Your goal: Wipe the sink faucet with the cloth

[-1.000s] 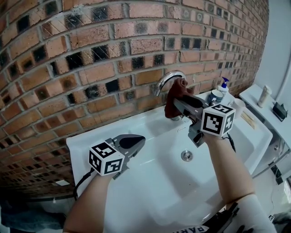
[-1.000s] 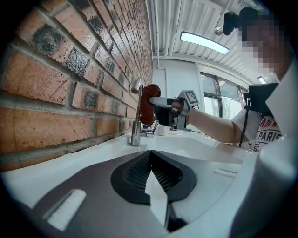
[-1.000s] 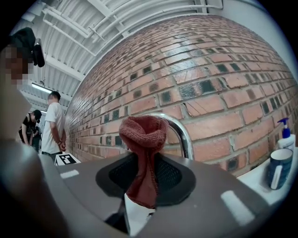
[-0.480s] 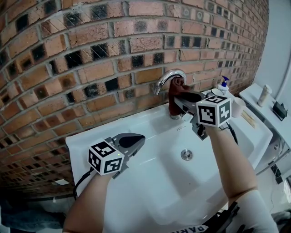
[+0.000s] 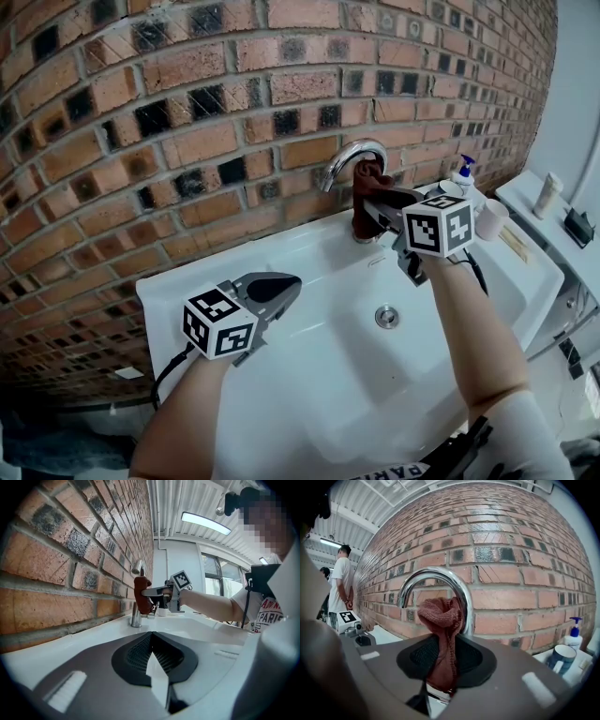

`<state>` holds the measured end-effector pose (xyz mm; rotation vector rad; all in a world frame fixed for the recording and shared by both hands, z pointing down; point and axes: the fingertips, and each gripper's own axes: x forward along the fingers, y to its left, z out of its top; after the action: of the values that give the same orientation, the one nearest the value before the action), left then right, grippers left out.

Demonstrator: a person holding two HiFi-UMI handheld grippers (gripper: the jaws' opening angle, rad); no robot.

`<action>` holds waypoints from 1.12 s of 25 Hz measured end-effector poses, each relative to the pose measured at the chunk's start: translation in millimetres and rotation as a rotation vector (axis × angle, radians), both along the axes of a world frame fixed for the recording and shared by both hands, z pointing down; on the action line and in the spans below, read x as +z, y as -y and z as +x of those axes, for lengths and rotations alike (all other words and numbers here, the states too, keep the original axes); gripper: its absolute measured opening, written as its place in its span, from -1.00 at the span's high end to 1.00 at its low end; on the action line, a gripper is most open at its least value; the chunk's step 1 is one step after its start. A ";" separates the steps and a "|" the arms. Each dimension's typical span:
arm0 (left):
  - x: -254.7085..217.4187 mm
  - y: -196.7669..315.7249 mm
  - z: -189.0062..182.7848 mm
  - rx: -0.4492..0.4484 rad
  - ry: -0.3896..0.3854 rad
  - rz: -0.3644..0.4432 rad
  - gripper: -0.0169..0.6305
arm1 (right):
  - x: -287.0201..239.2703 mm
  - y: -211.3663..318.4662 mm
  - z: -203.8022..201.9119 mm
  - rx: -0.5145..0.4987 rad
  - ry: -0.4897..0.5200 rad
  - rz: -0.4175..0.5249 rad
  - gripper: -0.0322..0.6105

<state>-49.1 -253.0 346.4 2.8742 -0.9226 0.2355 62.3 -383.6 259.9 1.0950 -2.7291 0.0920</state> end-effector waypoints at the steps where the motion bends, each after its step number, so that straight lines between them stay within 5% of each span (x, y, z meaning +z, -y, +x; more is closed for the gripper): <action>1: 0.3 0.0 -0.2 0.000 0.000 -0.001 0.93 | -2.2 -0.2 0.7 0.004 0.004 0.003 0.60; 16: -0.2 0.2 0.2 0.000 -0.001 0.001 0.93 | -48.7 -22.1 -19.9 -0.004 -0.040 0.188 0.60; 28: -0.2 0.2 0.6 0.003 0.000 -0.002 0.93 | -42.1 -47.0 -52.0 -0.093 -0.064 0.207 0.60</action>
<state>-48.5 -253.2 346.2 2.8740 -0.9172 0.2360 10.3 -336.6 217.9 0.9983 -2.7740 -0.2411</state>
